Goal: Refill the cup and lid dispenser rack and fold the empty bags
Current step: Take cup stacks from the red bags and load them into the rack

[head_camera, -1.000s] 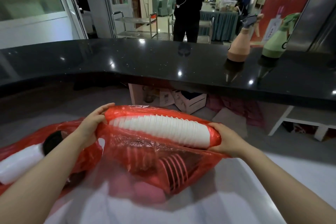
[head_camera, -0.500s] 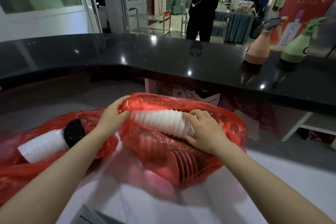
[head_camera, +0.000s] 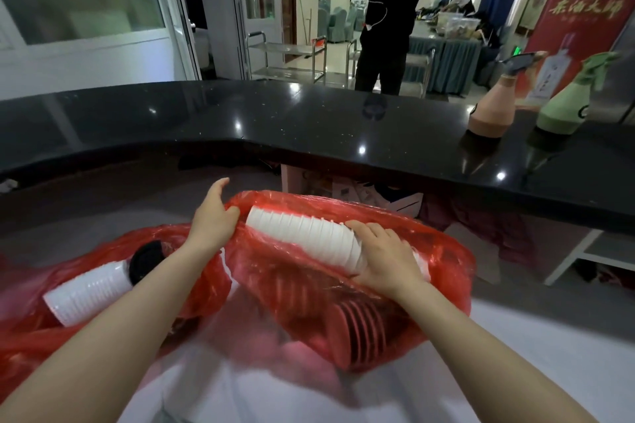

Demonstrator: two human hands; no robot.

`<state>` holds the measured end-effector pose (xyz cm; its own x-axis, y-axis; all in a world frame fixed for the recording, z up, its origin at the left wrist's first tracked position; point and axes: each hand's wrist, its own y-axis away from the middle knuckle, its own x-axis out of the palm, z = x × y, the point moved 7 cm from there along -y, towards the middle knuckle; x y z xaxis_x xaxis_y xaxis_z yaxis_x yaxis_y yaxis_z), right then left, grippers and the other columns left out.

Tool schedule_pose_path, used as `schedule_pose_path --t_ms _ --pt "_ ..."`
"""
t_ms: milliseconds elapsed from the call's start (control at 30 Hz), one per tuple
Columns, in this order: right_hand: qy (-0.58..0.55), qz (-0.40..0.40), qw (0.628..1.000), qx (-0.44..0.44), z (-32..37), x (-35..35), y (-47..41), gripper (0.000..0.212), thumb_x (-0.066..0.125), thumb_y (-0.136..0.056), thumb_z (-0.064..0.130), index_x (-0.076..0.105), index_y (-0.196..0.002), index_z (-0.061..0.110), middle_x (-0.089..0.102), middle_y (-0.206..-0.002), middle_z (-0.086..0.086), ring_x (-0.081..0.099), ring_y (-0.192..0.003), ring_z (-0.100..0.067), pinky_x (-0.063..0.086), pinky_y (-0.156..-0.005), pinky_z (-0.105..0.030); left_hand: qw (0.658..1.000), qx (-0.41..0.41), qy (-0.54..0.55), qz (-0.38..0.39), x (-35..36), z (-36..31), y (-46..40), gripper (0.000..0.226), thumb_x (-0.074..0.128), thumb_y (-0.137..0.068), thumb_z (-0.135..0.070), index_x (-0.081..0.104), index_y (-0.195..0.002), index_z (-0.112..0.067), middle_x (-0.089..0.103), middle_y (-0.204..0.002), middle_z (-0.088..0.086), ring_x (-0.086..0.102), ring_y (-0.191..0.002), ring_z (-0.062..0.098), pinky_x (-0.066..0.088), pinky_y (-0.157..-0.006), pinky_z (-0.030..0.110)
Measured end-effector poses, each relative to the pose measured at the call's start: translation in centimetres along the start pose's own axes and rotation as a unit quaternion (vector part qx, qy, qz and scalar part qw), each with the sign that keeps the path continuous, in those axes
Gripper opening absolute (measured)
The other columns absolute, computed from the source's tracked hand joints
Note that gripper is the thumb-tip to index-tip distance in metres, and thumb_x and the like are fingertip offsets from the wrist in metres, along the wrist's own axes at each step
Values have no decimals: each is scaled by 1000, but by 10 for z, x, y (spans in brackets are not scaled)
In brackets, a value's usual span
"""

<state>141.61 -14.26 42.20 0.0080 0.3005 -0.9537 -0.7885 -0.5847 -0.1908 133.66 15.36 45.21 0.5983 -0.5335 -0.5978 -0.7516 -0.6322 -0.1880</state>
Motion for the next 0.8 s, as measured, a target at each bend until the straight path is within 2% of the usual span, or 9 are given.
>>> schedule_pose_path --t_ms 100,167,233,400,467,533,600,700,800 --pt "-81 -8 997 2 -12 -8 2 92 75 -56 51 31 -136 42 50 -126 7 50 -113 -26 45 -93 -41 1000 5 -27 6 -1 4 -5 54 52 -93 -13 38 -143 -25 58 -109 -8 60 -71 15 45 -58 23" --pt "-114 -13 993 -7 -16 -14 2 93 78 -53 46 35 -136 38 52 -125 7 50 -114 -20 44 -94 -38 998 25 -57 24 3 4 -7 49 57 -93 -19 43 -140 -23 59 -128 1 61 -101 23 44 -80 29" --pt "-149 -15 988 -27 -17 -21 3 91 81 -53 42 41 -134 35 53 -125 11 50 -115 -13 44 -96 -36 995 38 -80 42 9 5 -8 47 59 -92 -19 46 -137 -22 55 -136 3 55 -118 26 42 -89 33" --pt "-216 -21 974 -62 -20 -37 15 89 84 -51 43 41 -128 50 51 -123 30 48 -114 5 42 -94 -22 992 -7 -95 76 10 3 -6 56 63 -88 -14 43 -140 -20 52 -140 7 57 -85 14 45 -70 27" --pt "-223 -30 973 -58 -20 -41 19 90 84 -49 45 37 -125 59 47 -121 37 45 -114 11 38 -89 -14 990 38 -111 81 6 -12 4 65 67 -84 -11 41 -143 -21 45 -145 8 55 -113 20 46 -90 33" --pt "-232 -42 970 -53 -20 -45 20 90 83 -49 47 35 -123 63 44 -122 41 43 -115 15 37 -85 -11 989 120 -86 16 -9 -35 22 58 67 -83 -7 49 -137 -22 48 -143 4 44 -131 18 37 -104 33" --pt "-229 -48 971 -51 -20 -44 22 90 83 -49 49 35 -124 62 43 -122 43 42 -114 16 35 -86 -10 987 156 15 -47 -25 -54 43 40 60 -88 -8 61 -124 -24 62 -126 -5 54 -117 6 40 -98 24" --pt "-220 -43 973 -56 -18 -36 25 89 83 -50 48 39 -128 52 43 -119 44 43 -111 14 37 -93 -15 973 123 195 23 -14 -74 71 24 50 -97 -18 69 -106 -29 72 -99 -14 64 -94 -2 49 -80 17" --pt "-204 -43 975 -71 -13 -30 28 87 84 -51 46 42 -127 43 44 -115 42 42 -107 11 41 -95 -26 974 128 170 74 7 -79 91 17 56 -94 -21 64 -105 -32 70 -96 -16 64 -89 -3 49 -75 16"
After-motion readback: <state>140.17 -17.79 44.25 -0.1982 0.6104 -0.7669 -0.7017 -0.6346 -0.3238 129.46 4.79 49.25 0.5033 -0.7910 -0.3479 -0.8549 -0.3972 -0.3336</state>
